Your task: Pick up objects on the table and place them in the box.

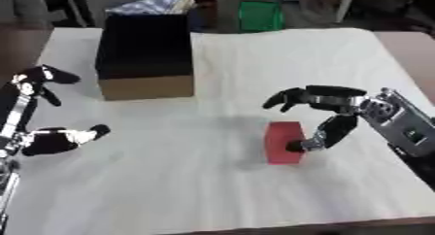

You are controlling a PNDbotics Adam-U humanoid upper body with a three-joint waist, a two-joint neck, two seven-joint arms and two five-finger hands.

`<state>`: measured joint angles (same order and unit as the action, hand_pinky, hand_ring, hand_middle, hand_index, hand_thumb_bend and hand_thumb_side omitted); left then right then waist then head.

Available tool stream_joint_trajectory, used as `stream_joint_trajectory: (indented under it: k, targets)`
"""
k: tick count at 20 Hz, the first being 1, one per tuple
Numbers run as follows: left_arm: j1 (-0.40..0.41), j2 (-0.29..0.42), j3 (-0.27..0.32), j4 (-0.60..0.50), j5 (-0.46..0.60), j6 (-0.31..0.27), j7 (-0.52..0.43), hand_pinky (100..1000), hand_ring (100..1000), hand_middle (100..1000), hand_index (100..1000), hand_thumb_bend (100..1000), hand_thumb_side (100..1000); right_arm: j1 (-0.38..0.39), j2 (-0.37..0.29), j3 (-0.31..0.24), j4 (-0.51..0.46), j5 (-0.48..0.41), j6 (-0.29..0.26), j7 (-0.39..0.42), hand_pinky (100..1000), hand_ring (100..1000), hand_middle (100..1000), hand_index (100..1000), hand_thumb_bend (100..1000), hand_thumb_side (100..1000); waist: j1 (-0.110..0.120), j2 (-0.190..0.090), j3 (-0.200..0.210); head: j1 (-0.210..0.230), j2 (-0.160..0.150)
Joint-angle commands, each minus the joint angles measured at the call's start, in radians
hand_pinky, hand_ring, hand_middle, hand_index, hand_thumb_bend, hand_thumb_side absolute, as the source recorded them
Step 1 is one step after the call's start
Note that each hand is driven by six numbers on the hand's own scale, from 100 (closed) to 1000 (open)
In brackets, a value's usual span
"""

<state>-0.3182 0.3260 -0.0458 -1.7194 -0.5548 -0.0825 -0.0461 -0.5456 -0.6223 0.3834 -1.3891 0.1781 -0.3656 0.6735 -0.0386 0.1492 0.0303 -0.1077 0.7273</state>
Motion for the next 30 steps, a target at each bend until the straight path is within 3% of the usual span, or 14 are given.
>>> stream_joint_trajectory:
  k: [1, 12, 17, 20, 21, 23, 24, 25, 27, 30]
  targets:
    - [-0.013, 0.015, 0.000, -0.012, -0.005, 0.000, -0.002, 478, 722, 606, 691, 808, 100, -0.008, -0.007, -0.004, 0.017, 0.029, -0.014, 0.006, 857, 1000, 904, 947, 446, 508, 0.002, -0.012, -0.002, 0.000, -0.007]
    - [-0.012, 0.014, 0.000, -0.011, -0.006, -0.001, -0.002, 479, 723, 607, 692, 808, 100, 0.010, 0.014, -0.009, 0.090, 0.147, -0.056, -0.003, 825, 1000, 873, 936, 483, 541, 0.001, -0.010, -0.004, 0.001, -0.004]
    - [-0.012, 0.013, 0.000, -0.011, -0.006, -0.001, -0.002, 479, 722, 607, 691, 809, 100, 0.010, 0.024, -0.025, 0.124, 0.198, -0.045, -0.062, 768, 925, 777, 878, 473, 536, 0.002, -0.009, -0.004, 0.001, -0.004]
    - [-0.012, 0.013, 0.001, -0.011, -0.005, -0.001, -0.001, 480, 722, 607, 691, 809, 100, 0.008, 0.027, -0.032, 0.130, 0.231, -0.032, -0.132, 734, 866, 675, 805, 446, 490, 0.002, -0.010, -0.005, 0.000, -0.004]
    - [-0.012, 0.013, 0.000, -0.011, -0.005, -0.001, -0.001, 480, 722, 607, 691, 809, 100, 0.007, 0.028, -0.033, 0.130, 0.242, -0.029, -0.159, 713, 836, 588, 717, 391, 407, 0.002, -0.010, -0.005, 0.000, -0.004]
    - [-0.012, 0.013, 0.000, -0.011, -0.005, -0.001, -0.001, 480, 722, 606, 691, 809, 100, 0.005, 0.030, -0.036, 0.127, 0.258, -0.023, -0.221, 696, 809, 512, 628, 338, 298, 0.002, -0.010, -0.005, 0.000, -0.004]
    - [-0.012, 0.013, 0.000, -0.011, -0.005, -0.001, -0.001, 480, 722, 606, 691, 809, 100, 0.004, 0.031, -0.035, 0.126, 0.263, -0.021, -0.251, 694, 807, 505, 619, 333, 286, 0.002, -0.010, -0.005, 0.000, -0.004]
    - [-0.012, 0.013, 0.000, -0.011, -0.005, -0.001, -0.001, 480, 722, 606, 691, 809, 100, 0.001, 0.031, -0.036, 0.123, 0.266, -0.021, -0.279, 679, 791, 456, 549, 294, 190, 0.002, -0.010, -0.005, -0.001, -0.004]
    - [-0.012, 0.013, 0.001, -0.011, -0.005, -0.001, -0.002, 481, 722, 606, 691, 809, 100, -0.003, 0.030, -0.034, 0.115, 0.266, -0.022, -0.324, 671, 782, 426, 515, 265, 126, 0.002, -0.011, -0.005, -0.001, -0.004]
    - [-0.012, 0.013, 0.001, -0.011, -0.005, -0.001, -0.001, 481, 722, 606, 691, 809, 100, -0.017, 0.016, -0.028, 0.080, 0.249, -0.029, -0.352, 671, 781, 419, 509, 259, 100, 0.001, -0.011, -0.004, -0.001, -0.006]
